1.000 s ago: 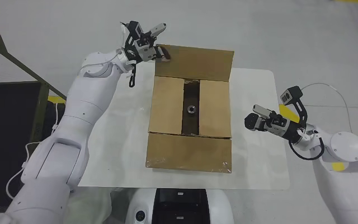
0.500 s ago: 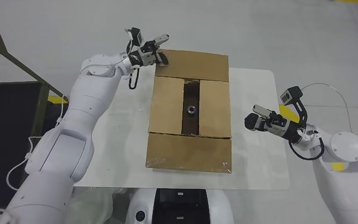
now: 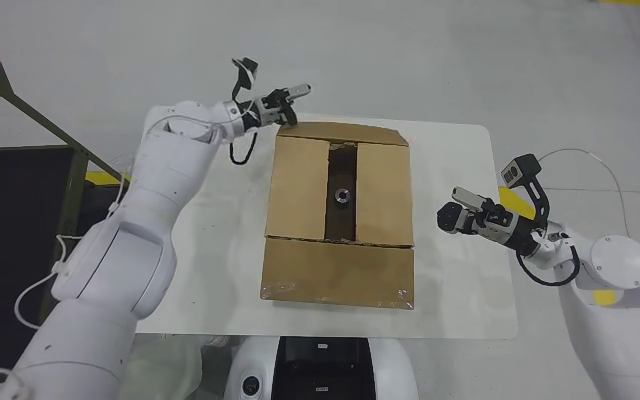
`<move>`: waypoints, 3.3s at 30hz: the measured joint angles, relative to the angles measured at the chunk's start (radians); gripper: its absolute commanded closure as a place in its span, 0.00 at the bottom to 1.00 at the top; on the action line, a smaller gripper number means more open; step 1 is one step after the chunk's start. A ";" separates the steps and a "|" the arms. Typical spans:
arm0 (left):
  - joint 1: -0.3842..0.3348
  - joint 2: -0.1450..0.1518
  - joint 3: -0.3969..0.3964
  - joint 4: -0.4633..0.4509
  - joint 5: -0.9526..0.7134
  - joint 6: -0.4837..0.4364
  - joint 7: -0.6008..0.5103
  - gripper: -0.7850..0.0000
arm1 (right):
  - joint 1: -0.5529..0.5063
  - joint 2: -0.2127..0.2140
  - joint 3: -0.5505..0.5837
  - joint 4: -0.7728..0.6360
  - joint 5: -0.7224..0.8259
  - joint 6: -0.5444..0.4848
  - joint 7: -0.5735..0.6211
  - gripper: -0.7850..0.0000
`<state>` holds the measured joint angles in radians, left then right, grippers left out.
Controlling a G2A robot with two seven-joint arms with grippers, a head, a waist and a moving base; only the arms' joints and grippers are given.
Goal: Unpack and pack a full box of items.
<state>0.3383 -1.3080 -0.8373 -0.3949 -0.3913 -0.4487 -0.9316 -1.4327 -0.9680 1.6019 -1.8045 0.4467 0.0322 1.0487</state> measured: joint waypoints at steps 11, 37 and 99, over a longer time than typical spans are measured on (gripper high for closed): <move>-0.031 -0.011 -0.022 0.040 0.020 -0.055 0.091 0.00 | 0.000 0.000 0.000 0.000 0.000 0.000 0.000 0.00; -0.013 0.145 -0.290 -0.012 -0.170 -0.207 -0.233 0.00 | 0.000 0.000 0.000 0.000 0.000 0.000 0.000 0.00; 0.263 0.397 -0.500 -0.486 -0.199 -0.029 -0.411 0.00 | 0.289 -0.047 -0.428 0.004 -0.127 0.200 -0.108 0.00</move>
<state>0.6009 -0.9109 -1.3373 -0.8810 -0.5898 -0.4776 -1.3430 -1.1438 -1.0148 1.1739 -1.8008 0.3197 0.2321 0.9409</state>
